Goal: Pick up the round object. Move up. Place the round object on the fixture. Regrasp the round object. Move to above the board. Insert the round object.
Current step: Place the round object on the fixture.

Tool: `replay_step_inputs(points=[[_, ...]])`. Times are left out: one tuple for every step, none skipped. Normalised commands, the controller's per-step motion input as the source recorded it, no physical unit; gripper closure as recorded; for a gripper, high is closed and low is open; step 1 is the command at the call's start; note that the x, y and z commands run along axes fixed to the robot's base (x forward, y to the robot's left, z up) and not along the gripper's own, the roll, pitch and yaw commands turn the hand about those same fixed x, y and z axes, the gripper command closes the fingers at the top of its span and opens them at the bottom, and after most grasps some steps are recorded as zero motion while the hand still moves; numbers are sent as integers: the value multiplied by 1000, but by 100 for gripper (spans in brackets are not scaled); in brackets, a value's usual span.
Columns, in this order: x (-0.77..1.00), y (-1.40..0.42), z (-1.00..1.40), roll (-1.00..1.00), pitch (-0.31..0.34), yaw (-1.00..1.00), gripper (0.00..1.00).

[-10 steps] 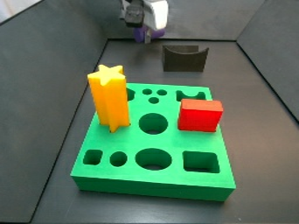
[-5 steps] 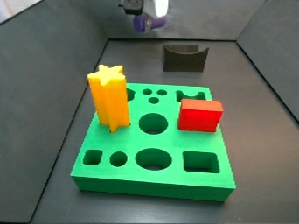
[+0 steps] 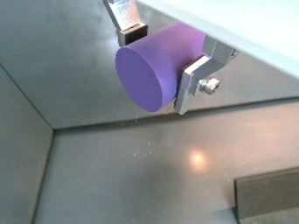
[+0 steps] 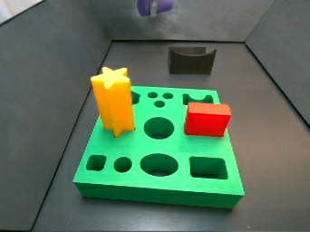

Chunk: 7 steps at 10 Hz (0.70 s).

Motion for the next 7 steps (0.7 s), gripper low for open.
replay_step_inputs(points=[[-20, -8, 856, -133, 22, -13, 100], [-16, -4, 709, -148, 22, -19, 100], [-11, 0, 514, -167, 27, -28, 100], [-7, 3, 370, -180, 33, -34, 100], [0, 6, 182, -186, 46, -36, 100], [1000, -833, 215, -166, -122, 1000, 100], [1000, -809, 189, -150, -116, 1000, 100]])
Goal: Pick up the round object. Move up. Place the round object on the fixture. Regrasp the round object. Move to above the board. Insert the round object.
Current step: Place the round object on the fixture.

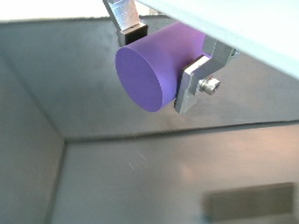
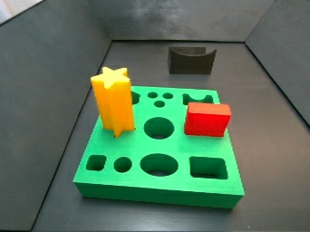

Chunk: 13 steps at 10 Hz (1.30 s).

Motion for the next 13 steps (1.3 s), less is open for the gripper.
replay_step_inputs(points=[[1000, -776, 179, -145, -111, 1000, 100], [1000, -671, 156, -157, -106, 1000, 100], [1000, -573, 139, -167, -103, 1000, 100], [1000, -479, 113, -185, -97, 1000, 100], [1000, -433, 100, -194, -94, 1000, 100], [1000, -335, 77, -218, -89, 1000, 100], [1000, -260, 58, -248, -84, 1000, 100], [1000, -205, 43, -277, -79, 1000, 100], [970, -148, 30, -316, -75, 1000, 100], [858, -93, 14, -371, -68, 1000, 100], [704, -44, 4, -325, -36, 689, 100], [588, -27, -1, -282, -11, 462, 100], [508, -18, -1, -256, 5, 342, 100]])
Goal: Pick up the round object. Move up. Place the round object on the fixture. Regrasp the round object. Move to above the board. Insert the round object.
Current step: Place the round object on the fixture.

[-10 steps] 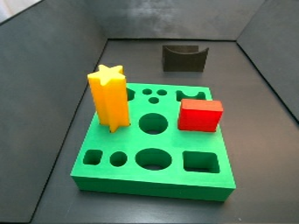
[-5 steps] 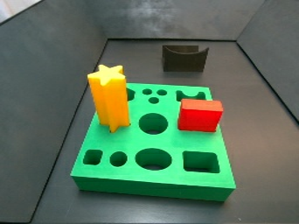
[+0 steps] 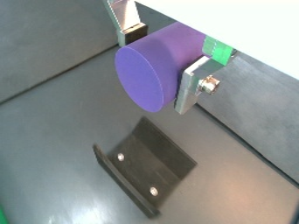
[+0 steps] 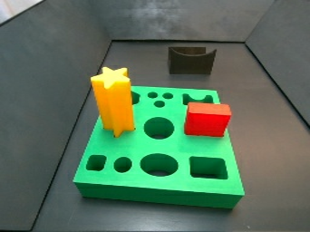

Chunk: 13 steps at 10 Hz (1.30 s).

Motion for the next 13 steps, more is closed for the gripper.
replay_step_inputs(points=[[230, -344, -409, -1000, 127, 17, 100], [118, -323, -396, -1000, 138, -12, 100], [15, -128, -204, -1000, 136, -32, 100], [-23, -69, -76, -1000, 135, -42, 100], [5, -19, -37, -1000, 142, -55, 100], [27, -1, -30, -1000, 145, -63, 100], [62, 22, -23, -1000, 158, -82, 100], [68, 29, -20, -1000, 165, -93, 100], [60, 36, -9, -1000, 163, -119, 100], [54, 38, -9, -1000, 152, -155, 100], [54, 40, -10, -843, 117, -161, 100], [55, 41, -6, -725, 92, -160, 100], [56, 40, -11, -483, 51, -149, 100]])
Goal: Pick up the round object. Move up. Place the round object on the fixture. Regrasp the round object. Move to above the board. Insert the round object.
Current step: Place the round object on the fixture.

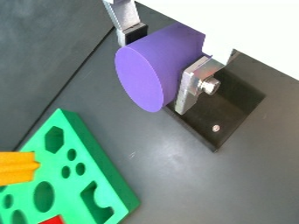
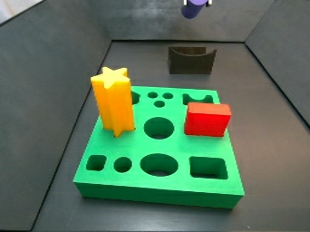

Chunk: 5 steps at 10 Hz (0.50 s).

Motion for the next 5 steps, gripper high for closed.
replay_step_inputs(points=[[53, 29, -1, -267, 20, -129, 100], [120, 129, -1000, -1000, 217, -64, 100], [119, 130, -1000, -1000, 209, -62, 100], [139, 137, -1000, -916, 220, -124, 100], [146, 134, -1000, -755, 199, -153, 100]])
